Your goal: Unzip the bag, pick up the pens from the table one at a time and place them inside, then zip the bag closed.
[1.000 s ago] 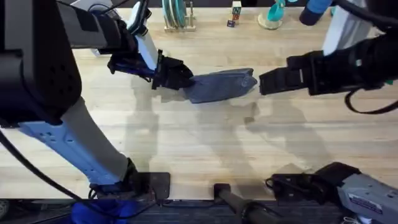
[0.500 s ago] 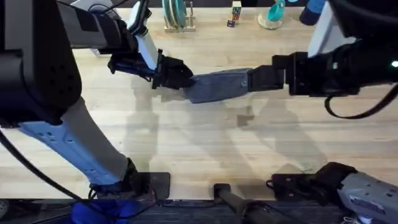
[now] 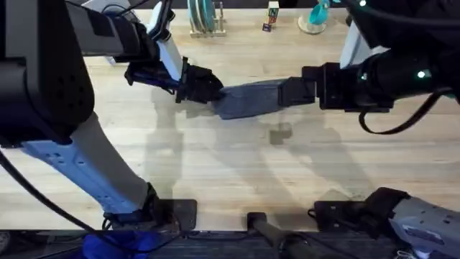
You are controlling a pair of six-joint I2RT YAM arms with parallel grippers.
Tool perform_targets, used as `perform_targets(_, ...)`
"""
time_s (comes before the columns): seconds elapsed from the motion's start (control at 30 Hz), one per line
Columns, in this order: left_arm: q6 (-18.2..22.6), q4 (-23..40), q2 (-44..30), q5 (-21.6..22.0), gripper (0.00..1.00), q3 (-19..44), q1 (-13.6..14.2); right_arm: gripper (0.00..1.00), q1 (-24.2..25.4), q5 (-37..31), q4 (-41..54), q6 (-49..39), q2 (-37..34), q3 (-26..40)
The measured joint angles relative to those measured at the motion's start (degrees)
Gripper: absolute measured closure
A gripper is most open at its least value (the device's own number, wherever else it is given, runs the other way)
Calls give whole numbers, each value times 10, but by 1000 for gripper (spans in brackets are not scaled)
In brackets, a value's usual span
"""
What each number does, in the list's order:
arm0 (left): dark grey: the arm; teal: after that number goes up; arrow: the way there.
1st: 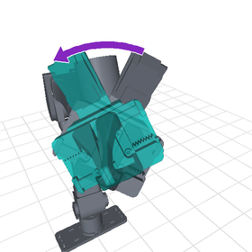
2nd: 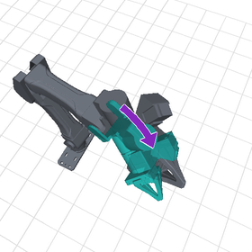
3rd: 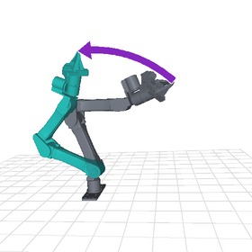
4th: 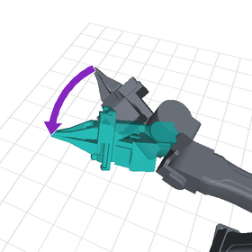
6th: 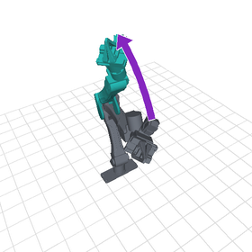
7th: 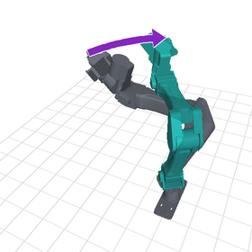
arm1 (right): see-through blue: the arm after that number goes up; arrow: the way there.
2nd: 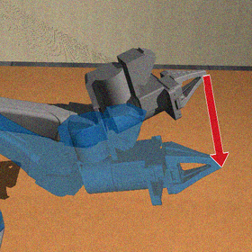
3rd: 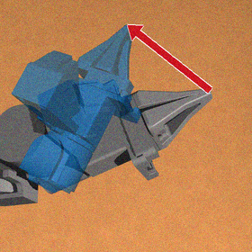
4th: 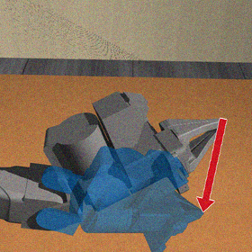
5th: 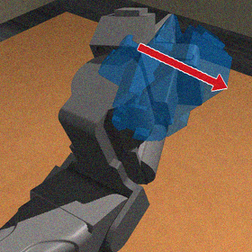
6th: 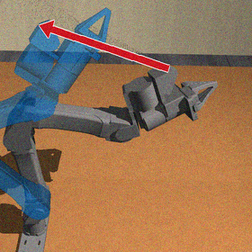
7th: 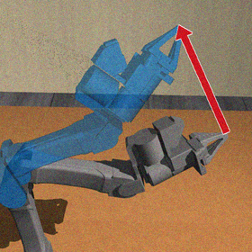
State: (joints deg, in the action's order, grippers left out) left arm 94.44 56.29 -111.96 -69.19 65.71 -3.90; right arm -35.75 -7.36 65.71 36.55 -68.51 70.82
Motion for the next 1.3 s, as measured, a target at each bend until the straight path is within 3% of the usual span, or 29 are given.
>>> perform_targets(0.8,0,0,0,0,958,0,0,5,-6,-26,-144,-8,-2,-110)
perform_targets(1.3,0,0,0,0,959,0,0,5,-6,-31,-243,-10,-115,-111)
